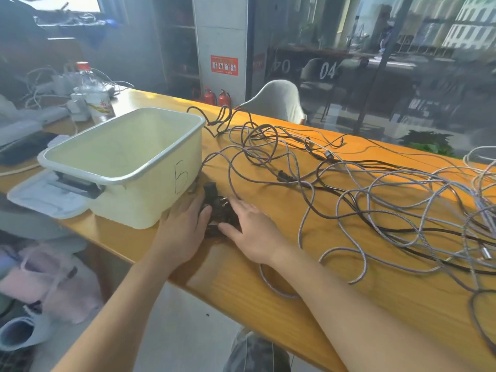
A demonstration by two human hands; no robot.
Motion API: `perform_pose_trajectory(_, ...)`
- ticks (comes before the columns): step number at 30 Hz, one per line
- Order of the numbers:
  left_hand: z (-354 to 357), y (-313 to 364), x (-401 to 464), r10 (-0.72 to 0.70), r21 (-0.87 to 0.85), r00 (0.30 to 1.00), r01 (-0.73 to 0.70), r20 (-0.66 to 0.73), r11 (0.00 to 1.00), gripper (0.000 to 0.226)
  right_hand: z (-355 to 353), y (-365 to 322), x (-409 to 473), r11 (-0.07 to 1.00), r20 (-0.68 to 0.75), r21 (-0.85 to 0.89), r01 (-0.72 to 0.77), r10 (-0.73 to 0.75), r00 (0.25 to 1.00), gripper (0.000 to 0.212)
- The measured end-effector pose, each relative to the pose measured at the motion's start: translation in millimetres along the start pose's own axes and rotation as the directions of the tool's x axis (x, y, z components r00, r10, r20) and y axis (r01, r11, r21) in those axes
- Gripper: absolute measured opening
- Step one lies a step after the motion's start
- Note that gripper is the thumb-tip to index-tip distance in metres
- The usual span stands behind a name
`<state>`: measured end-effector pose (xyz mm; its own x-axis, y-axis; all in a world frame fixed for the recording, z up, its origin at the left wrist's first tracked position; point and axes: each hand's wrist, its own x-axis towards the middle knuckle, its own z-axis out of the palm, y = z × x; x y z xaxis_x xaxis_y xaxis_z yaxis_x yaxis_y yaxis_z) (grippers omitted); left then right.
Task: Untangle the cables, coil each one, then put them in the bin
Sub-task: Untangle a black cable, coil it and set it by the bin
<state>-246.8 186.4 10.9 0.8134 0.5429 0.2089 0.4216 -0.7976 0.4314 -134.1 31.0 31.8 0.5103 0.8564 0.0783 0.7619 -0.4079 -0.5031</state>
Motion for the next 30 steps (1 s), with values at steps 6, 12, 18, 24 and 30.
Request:
perform_pose_trajectory(6,-3.8,1.4,-2.7,0.016,0.003,0.999,-0.016,-0.028,1.000,0.065,3.0,3.2,-2.5,1.000,-0.028,0.018,0.020,-0.019,0.999,0.072)
perform_pose_trajectory(12,-15.4,34.3,-15.5,0.105,-0.017,0.972,-0.111,-0.209,0.994,0.058,-24.8,17.1,-26.9,0.997,-0.122,0.049,0.058,-0.051,0.991,0.069)
perform_pose_trajectory(18,-1.3,89.3,-18.6,0.208,-0.032,0.963,-0.217,-0.171,0.976,0.067,-61.4,66.2,-79.8,0.999,-0.175,-0.039,-0.020,0.013,0.984,0.066)
perform_pose_trajectory(24,53.5,149.0,-28.9,0.379,-0.054,0.924,-0.382,-0.061,0.923,0.070,-91.2,126.0,-152.6,0.984,-0.235,-0.098,-0.149,0.123,0.964,0.067)
perform_pose_trajectory(30,101.8,201.8,-31.9,0.473,-0.064,0.881,-0.471,0.021,0.880,0.071,-123.1,177.2,-227.1,0.986,-0.299,-0.067,-0.156,0.129,0.946,0.060)
